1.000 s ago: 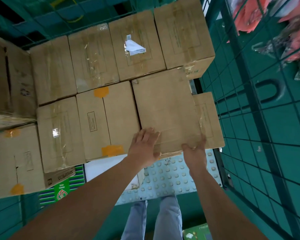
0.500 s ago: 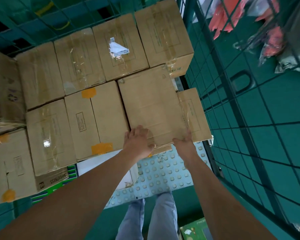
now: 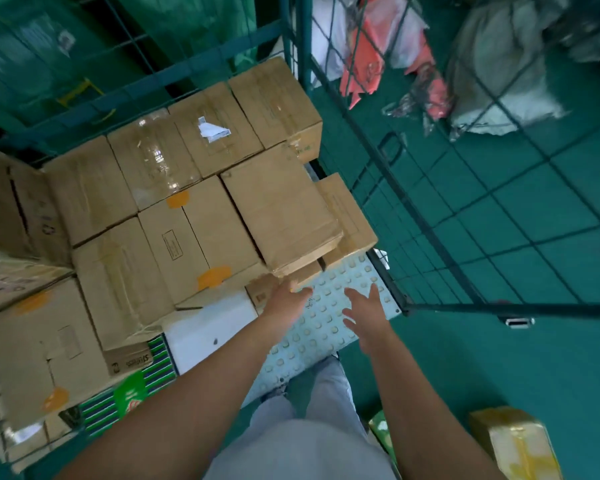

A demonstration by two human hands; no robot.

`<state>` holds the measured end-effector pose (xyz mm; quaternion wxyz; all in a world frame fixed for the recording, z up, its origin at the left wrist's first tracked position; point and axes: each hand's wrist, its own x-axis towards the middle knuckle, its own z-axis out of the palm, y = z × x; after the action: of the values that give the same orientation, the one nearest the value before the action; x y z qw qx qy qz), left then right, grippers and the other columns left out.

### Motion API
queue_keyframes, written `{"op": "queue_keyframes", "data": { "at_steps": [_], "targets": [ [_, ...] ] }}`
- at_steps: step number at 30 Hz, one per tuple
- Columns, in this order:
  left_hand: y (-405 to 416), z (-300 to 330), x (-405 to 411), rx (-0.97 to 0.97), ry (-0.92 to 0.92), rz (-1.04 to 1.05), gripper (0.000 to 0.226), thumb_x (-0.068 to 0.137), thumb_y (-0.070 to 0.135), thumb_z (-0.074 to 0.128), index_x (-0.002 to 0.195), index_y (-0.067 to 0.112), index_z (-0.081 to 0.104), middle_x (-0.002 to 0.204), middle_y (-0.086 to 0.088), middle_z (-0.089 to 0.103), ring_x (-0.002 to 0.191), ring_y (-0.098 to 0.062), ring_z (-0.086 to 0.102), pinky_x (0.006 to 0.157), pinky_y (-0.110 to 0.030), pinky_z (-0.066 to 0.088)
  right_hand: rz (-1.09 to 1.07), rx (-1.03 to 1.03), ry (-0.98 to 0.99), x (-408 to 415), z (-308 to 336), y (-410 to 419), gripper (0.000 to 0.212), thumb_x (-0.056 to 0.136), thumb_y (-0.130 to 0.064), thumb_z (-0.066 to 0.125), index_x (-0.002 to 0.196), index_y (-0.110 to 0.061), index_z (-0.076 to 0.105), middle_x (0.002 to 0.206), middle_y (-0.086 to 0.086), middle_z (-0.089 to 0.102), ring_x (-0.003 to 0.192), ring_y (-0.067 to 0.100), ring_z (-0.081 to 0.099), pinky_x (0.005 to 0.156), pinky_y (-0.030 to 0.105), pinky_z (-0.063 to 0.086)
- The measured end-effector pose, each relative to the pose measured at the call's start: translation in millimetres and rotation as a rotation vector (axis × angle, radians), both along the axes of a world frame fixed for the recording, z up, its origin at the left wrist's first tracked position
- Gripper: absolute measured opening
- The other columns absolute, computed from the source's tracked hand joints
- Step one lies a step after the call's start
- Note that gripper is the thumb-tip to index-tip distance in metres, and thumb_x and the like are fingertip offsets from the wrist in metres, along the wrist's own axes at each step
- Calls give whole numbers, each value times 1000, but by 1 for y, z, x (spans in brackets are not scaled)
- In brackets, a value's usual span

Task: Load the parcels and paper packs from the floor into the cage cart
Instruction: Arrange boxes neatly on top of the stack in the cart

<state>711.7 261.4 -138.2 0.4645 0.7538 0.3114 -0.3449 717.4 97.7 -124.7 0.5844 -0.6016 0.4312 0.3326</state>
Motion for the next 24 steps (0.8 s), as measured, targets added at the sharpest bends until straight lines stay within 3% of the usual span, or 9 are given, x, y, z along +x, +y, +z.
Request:
{"op": "queue_keyframes", "data": {
  "at_steps": [2, 7, 10, 15, 18, 21, 24],
  "targets": [
    [-5, 20, -27, -96, 13, 33, 59, 103, 40, 57, 155, 15, 40, 152, -2, 43, 115, -16, 51, 96, -30, 43, -71, -6, -28, -35, 25, -2, 77, 105, -21, 54, 164, -32, 6, 134, 9, 55, 124, 30, 59, 107, 43, 49],
    [-9, 60, -82, -216, 15, -25, 57, 105, 40, 54, 156, 16, 41, 153, -6, 48, 122, -20, 54, 97, -33, 43, -177, -11, -67, -109, 69, -1, 72, 106, -22, 53, 164, -28, 11, 128, 10, 55, 114, 28, 59, 97, 38, 50],
    [-14, 77, -109, -274, 23, -97, 54, 105, 39, 54, 154, 19, 43, 151, -4, 49, 115, -17, 52, 108, -37, 43, -258, -20, -121, -154, 91, -2, 74, 106, -27, 55, 164, -27, 10, 141, 10, 52, 114, 28, 59, 97, 39, 51],
    [-34, 96, -139, -318, 4, -218, 53, 102, 43, 57, 151, 23, 47, 152, -1, 49, 124, -19, 52, 115, -43, 41, -383, -28, -133, -211, 111, -14, 70, 107, -25, 51, 165, -21, 10, 152, 15, 46, 128, 35, 56, 103, 43, 49],
    [-59, 105, -149, -328, -4, -335, 54, 103, 42, 56, 152, 23, 44, 155, 2, 44, 138, -22, 46, 117, -44, 40, -464, -54, -157, -240, 117, -33, 62, 107, -23, 52, 161, -19, 23, 153, 23, 45, 124, 42, 56, 89, 38, 45],
    [-86, 109, -156, -345, -18, -465, 54, 104, 42, 53, 153, 21, 43, 151, 6, 46, 137, -18, 45, 116, -41, 39, -614, -64, -190, -262, 121, -51, 62, 104, -28, 59, 158, -20, 30, 150, 13, 50, 112, 27, 58, 90, 39, 47],
    [-124, 113, -168, -334, -17, -598, 53, 104, 42, 53, 153, 21, 45, 149, 5, 49, 124, -17, 50, 111, -38, 44, -756, -43, -139, -287, 131, -70, 64, 105, -35, 55, 161, -26, 24, 145, 7, 53, 118, 27, 60, 98, 38, 50]
  ]
}}
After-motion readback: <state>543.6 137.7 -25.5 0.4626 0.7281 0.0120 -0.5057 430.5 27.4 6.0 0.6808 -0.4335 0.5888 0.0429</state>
